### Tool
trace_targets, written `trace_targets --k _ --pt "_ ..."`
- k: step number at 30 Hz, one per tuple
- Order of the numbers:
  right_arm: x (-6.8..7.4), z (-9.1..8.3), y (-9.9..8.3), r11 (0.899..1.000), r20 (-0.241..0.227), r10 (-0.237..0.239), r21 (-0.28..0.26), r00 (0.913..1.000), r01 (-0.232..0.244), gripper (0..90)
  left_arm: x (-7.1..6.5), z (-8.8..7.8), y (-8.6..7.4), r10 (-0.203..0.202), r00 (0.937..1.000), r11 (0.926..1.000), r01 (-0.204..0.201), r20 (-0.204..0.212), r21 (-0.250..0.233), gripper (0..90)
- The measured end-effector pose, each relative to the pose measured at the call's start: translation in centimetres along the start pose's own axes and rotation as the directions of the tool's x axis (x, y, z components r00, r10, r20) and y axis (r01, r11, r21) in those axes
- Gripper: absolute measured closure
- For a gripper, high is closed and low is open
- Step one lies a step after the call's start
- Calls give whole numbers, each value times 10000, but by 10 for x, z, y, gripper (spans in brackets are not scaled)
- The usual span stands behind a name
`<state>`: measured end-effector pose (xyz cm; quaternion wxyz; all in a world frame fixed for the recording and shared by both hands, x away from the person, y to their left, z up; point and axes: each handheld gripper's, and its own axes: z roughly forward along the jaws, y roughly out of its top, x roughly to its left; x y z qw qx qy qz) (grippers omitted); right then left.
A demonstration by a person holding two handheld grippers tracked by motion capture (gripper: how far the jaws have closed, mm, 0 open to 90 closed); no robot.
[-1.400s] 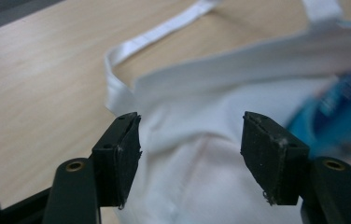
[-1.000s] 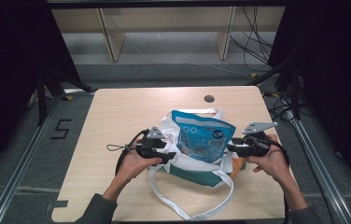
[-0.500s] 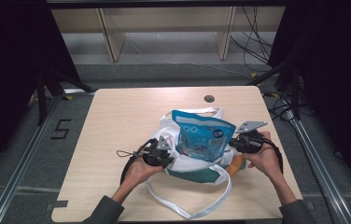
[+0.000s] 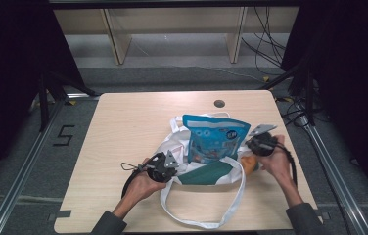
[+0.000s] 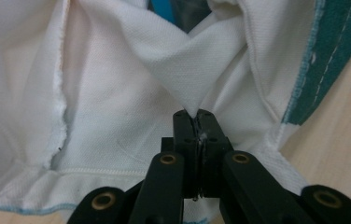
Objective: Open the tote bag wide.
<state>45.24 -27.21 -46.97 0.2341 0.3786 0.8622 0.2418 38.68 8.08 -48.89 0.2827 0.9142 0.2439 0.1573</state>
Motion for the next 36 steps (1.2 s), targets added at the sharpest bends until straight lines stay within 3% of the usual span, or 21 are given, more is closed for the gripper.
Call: trace_targets --k 1,2,4,5,7,9,11,12,14,16,17,20,23,26,28,29,31,33,34,35,36 --pt "6 11 -4 9996 -73 -45 270 10000 47 891 0 2 0 26 10000 9999 -27 39 100 881" --pt "8 15 -4 9999 162 -68 145 9998 65 892 -1 3 -1 21 10000 9999 -20 -31 155 879" --pt "7 11 -2 9992 64 -288 281 9996 286 890 1 -1 0 -70 9997 10000 71 -254 31 829" --pt "6 10 -2 9997 27 -128 228 9999 127 886 2 -6 2 -296 9994 9992 290 -206 -260 799" --pt "-2 0 -2 9986 -85 466 -256 9989 -468 783 2 -11 5 -528 9985 9954 513 -161 -807 755" --pt "-8 -16 -1 9932 -78 827 -815 9965 -830 738 1 -17 11 -553 9984 9922 541 -77 -1121 736" --pt "-9 -42 1 9785 -534 1403 -1453 9887 -1467 706 4 -23 20 -487 9985 9874 446 -235 -1521 702" --pt "-10 -56 0 9712 -703 1191 -1990 9904 -1309 677 6 -26 24 -600 9979 9845 553 -234 -1666 699" --pt "-1 -81 0 9595 -1514 1490 -2170 9772 -1799 659 13 -30 33 -768 9963 9779 678 -384 -1975 674" --pt "9 -96 -1 9528 -1873 1190 -2546 9751 -1652 637 22 -31 42 -1040 9915 9690 832 -786 -2325 658" --pt "18 -102 -1 9518 -2213 1121 -2563 9688 -1687 634 30 -30 48 -1084 9872 9680 781 -1167 -2384 648" --pt "39 -109 0 9579 -3011 338 -2624 9530 -1169 602 52 -24 55 -1303 9758 9701 889 -1756 -2257 584" --pt "57 -105 2 9683 -3469 188 -2272 9377 -1035 576 72 -15 57 -1846 9575 9702 1416 -2215 -1967 495" --pt "68 -92 5 9802 -3465 -407 -1960 9372 -299 682 82 -2 55 -2221 9486 9660 1828 -2252 -1828 467" --pt "73 -84 2 9834 -3258 -951 -1773 9406 380 838 91 6 52 -2033 9542 9710 1678 -2196 -1701 557" --pt "74 -81 0 9826 -3045 -1154 -1741 9455 639 875 95 13 50 -2213 9539 9670 1876 -2028 -1726 668" --pt "74 -78 -7 9846 -2918 -1307 -1505 9475 894 883 101 22 46 -2197 9532 9698 1902 -2079 -1527 799" --pt "77 -76 -18 9862 -2906 -1478 -1155 9454 1187 885 105 33 43 -2210 9525 9724 1989 -2094 -1217 824" --pt "81 -74 -26 9867 -2898 -1581 -837 9439 1396 886 105 41 42 -2630 9440 9612 2384 -1994 -1389 830" --pt "85 -71 -31 9864 -2971 -1641 -529 9406 1553 886 108 46 40 -2615 9453 9631 2421 -1950 -1180 832" --pt "91 -65 -38 9868 -2975 -1582 -154 9415 1609 886 108 51 39 -2775 9410 9589 2590 -1936 -1158 832"
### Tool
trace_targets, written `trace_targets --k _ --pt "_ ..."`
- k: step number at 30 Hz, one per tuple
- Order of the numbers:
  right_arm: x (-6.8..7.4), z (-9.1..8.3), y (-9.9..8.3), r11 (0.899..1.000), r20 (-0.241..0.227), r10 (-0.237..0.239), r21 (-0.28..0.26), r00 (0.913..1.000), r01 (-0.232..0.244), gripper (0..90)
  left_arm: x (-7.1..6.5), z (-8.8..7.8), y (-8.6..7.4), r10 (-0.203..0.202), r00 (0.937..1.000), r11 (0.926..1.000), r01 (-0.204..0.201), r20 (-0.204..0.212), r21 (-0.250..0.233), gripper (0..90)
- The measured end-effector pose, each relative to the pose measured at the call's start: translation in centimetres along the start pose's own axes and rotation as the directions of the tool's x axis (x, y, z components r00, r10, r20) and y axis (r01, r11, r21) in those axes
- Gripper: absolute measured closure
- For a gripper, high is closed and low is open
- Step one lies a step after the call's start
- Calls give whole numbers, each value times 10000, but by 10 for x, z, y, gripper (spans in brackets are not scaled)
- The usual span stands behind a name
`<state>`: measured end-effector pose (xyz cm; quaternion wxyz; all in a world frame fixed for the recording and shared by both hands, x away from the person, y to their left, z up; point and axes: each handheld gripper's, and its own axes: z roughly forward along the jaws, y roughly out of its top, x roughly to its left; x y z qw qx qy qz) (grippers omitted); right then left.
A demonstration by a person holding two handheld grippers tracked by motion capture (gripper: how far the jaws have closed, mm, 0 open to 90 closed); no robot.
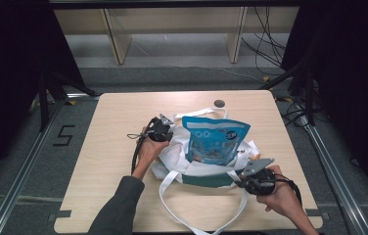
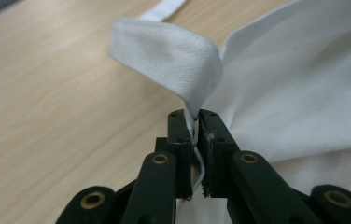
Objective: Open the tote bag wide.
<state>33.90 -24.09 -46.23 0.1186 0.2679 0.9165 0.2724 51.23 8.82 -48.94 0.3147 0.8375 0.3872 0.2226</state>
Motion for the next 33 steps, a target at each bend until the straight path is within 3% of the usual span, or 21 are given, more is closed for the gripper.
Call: trace_targets --k 2,3,4,6,7,8,9,10,13,15,16,18,19,22,24,25,28,29,30,31,33 --pt "4 8 -6 9994 -303 121 322 9995 -111 886 -1 8 -5 -341 9994 9994 340 102 100 833" --pt "5 15 -10 9987 -333 109 493 9994 -93 886 2 8 -6 104 9998 9985 -114 193 537 834" --pt "5 20 -12 9980 -341 167 618 9993 -146 886 1 7 -6 38 9997 9982 -52 243 596 832" --pt "5 20 -11 9985 -446 143 532 9989 -119 885 2 5 -6 24 9998 9990 -33 180 456 817" --pt "4 18 -10 9989 -395 62 470 9992 -44 884 2 1 -4 -256 9996 9993 252 151 264 798" --pt "5 15 -8 9986 -602 318 448 9977 -291 878 0 0 -4 -652 9977 9978 650 170 83 715" --pt "5 14 -8 9977 -684 462 536 9966 -426 866 3 -4 -4 -464 9988 9988 461 172 169 653" --pt "1 13 -8 9994 -704 109 322 9975 -86 819 3 -9 -3 -676 9975 9977 676 223 23 582" --pt "2 2 -8 9974 -777 685 277 9946 -665 648 5 -32 -2 -851 9947 9950 879 581 -468 453" --pt "-1 -12 -5 9955 -633 848 -372 9944 -873 602 4 -49 -1 -997 9905 9915 1069 951 -744 383" --pt "-4 -21 -4 9947 -724 733 -668 9947 -782 588 3 -57 -2 -976 9895 9902 1072 1062 -895 379" --pt "-5 -44 -2 9784 -667 1458 -1382 9871 -1538 564 -2 -71 -4 -999 9884 9858 1139 1146 -1231 370" --pt "-10 -52 -1 9801 -553 1208 -1520 9911 -1280 560 -5 -78 -7 -817 9897 9874 964 1175 -1254 371" --pt "-18 -67 1 9573 61 1815 -2299 9834 -1752 581 -12 -90 -14 -609 9913 9870 772 1164 -1411 393" --pt "-26 -65 1 9508 329 1865 -2578 9819 -1719 600 -18 -96 -22 -513 9873 9868 733 1506 -1443 408" --pt "-28 -60 1 9405 365 2248 -2693 9737 -2070 618 -21 -97 -25 -406 9883 9859 635 1467 -1550 415" --pt "-38 -45 0 9331 717 2368 -2947 9689 -2062 650 -29 -101 -32 -317 9889 9858 549 1451 -1586 464" --pt "-37 -42 0 9289 666 2655 -2850 9618 -2366 650 -31 -103 -36 -145 9874 9847 414 1575 -1691 495" --pt "-41 -36 0 9360 850 2435 -2818 9662 -2111 651 -34 -104 -38 -191 9839 9842 498 1776 -1699 528" --pt "-40 -31 0 9309 827 2657 -2810 9605 -2333 655 -37 -105 -40 -256 9832 9840 566 1805 -1689 553" --pt "-42 -25 -1 9412 840 2479 -2570 9651 -2194 685 -44 -105 -45 -18 9805 9850 357 1965 -1688 651"
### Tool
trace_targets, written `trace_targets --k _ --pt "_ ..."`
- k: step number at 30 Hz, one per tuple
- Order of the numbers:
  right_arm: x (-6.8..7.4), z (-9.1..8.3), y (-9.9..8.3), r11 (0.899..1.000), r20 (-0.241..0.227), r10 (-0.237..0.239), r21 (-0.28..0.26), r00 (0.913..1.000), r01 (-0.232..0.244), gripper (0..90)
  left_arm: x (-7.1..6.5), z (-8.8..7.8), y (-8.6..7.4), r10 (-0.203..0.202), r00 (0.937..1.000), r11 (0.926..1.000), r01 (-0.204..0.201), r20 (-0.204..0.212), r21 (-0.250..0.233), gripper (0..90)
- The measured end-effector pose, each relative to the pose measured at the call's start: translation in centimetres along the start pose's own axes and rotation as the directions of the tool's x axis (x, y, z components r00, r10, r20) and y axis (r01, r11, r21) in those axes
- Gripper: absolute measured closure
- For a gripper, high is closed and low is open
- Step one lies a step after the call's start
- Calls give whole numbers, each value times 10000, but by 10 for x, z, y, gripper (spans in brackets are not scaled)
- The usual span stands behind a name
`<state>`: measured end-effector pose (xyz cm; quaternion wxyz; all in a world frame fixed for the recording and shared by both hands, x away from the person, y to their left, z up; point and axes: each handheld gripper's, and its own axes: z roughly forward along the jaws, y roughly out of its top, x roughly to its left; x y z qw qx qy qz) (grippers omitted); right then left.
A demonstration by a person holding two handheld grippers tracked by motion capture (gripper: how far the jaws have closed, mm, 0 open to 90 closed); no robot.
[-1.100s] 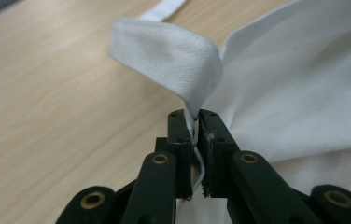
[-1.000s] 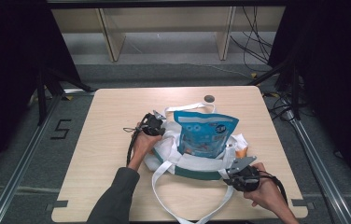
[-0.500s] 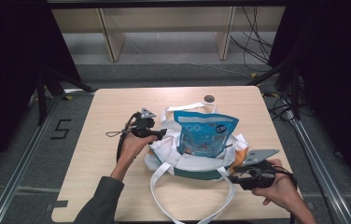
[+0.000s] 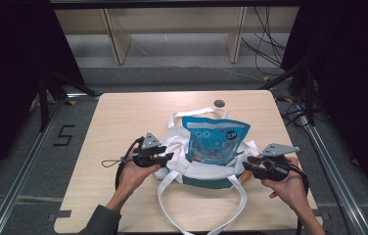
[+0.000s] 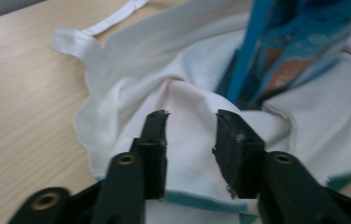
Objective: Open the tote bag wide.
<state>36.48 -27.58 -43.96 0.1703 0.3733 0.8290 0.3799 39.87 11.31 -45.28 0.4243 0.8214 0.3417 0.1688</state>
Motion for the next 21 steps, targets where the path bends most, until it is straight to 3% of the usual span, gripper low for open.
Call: trace_targets --k 2,4,6,8,10,13,14,15,16,17,18,19,20,21 --pt "4 8 -3 9986 212 274 449 9994 -284 763 -6 5 -8 283 9993 9993 -289 253 233 778" --pt "0 22 -8 9951 180 -49 993 9998 31 833 -11 16 -19 390 9980 9964 -425 497 731 853" --pt "1 33 -12 9893 133 -139 1455 9998 118 851 -13 25 -27 557 9976 9929 -598 423 1031 864" --pt "1 43 -15 9882 220 -134 1527 9997 98 859 -16 36 -34 466 9984 9887 -508 333 1412 873" --pt "2 48 -15 9836 248 -43 1805 9997 -2 863 -15 39 -36 552 9979 9882 -593 333 1414 877" --pt "0 56 -16 9841 290 -29 1775 9996 -23 865 -16 40 -36 437 9988 9892 -465 232 1387 875" --pt "-2 56 -15 9802 129 40 1981 9999 -64 866 -17 40 -36 583 9982 9885 -599 155 1388 875" --pt "-4 62 -16 9884 317 138 1506 9994 -184 866 -16 41 -35 763 9970 9872 -775 141 1395 876" --pt "-6 60 -14 9827 179 164 1842 9997 -194 866 -16 42 -34 830 9965 9862 -829 58 1434 877" --pt "-9 64 -13 9870 263 111 1601 9996 -151 866 -16 44 -35 541 9985 9884 -539 21 1420 877" --pt "-11 68 -13 9909 354 141 1336 9993 -187 866 -14 45 -34 542 9985 9884 -536 -4 1421 876" --pt "-13 71 -10 9905 425 79 1366 9991 -137 865 -14 45 -34 493 9988 9892 -478 -69 1383 874" --pt "-12 72 -8 9879 379 378 1492 9986 -431 865 -12 45 -33 484 9988 9888 -467 -89 1416 872" --pt "-16 75 -6 9906 459 108 1360 9989 -170 865 -10 46 -33 530 9984 9886 -495 -208 1425 868"
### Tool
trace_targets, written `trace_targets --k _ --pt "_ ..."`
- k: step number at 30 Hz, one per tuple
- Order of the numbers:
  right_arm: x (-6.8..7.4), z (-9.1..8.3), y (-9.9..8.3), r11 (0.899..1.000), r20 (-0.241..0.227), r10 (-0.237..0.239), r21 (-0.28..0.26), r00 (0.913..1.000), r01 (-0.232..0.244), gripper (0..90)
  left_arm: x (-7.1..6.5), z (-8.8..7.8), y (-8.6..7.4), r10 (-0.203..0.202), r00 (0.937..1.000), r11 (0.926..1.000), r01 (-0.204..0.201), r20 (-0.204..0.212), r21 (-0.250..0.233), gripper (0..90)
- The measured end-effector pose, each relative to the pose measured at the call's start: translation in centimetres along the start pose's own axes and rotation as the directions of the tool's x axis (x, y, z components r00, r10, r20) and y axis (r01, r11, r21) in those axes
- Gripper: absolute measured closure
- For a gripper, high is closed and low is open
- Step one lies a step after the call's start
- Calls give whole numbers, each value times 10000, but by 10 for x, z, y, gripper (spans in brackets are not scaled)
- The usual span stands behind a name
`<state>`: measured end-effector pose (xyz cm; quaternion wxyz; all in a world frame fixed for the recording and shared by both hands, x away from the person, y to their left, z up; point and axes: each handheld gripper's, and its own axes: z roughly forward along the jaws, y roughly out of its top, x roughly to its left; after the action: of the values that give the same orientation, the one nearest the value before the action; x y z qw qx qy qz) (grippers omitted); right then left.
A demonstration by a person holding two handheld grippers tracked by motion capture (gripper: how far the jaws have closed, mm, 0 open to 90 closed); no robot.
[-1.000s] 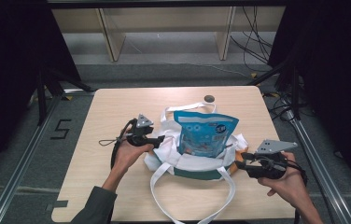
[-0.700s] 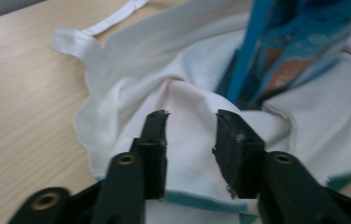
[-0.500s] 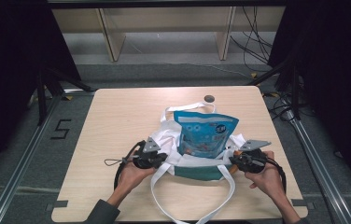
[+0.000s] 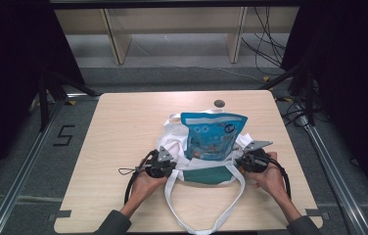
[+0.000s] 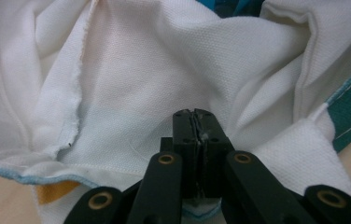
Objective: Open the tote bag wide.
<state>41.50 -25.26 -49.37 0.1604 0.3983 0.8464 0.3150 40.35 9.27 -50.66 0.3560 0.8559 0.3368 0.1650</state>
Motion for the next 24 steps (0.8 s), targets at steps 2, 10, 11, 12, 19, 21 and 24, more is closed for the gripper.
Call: trace_targets --k 2,10,11,12,19,21,24 --pt "1 5 5 9991 -17 414 -70 9991 -415 862 2 0 0 -37 10000 10000 37 -17 44 864" --pt "-10 18 22 9999 -32 154 -16 9999 -154 858 13 1 0 -261 9990 9996 262 -359 35 853" --pt "-10 23 21 9988 86 121 -483 9999 -117 857 14 1 0 -143 9992 9999 143 -377 6 852" --pt "-11 21 22 9995 31 79 -297 10000 -78 856 13 1 -1 -380 9986 9993 380 -379 -20 850" --pt "-13 16 21 9990 -132 349 -263 9993 -353 806 15 1 -1 -273 9973 9995 263 -678 -166 809" --pt "-14 11 22 9993 45 87 -358 10000 -85 763 15 -2 -1 -241 9974 9994 223 -677 -274 771" --pt "-17 -1 22 9951 -12 571 -805 9984 -570 679 16 -7 -2 -617 9968 9958 580 -505 -706 709"
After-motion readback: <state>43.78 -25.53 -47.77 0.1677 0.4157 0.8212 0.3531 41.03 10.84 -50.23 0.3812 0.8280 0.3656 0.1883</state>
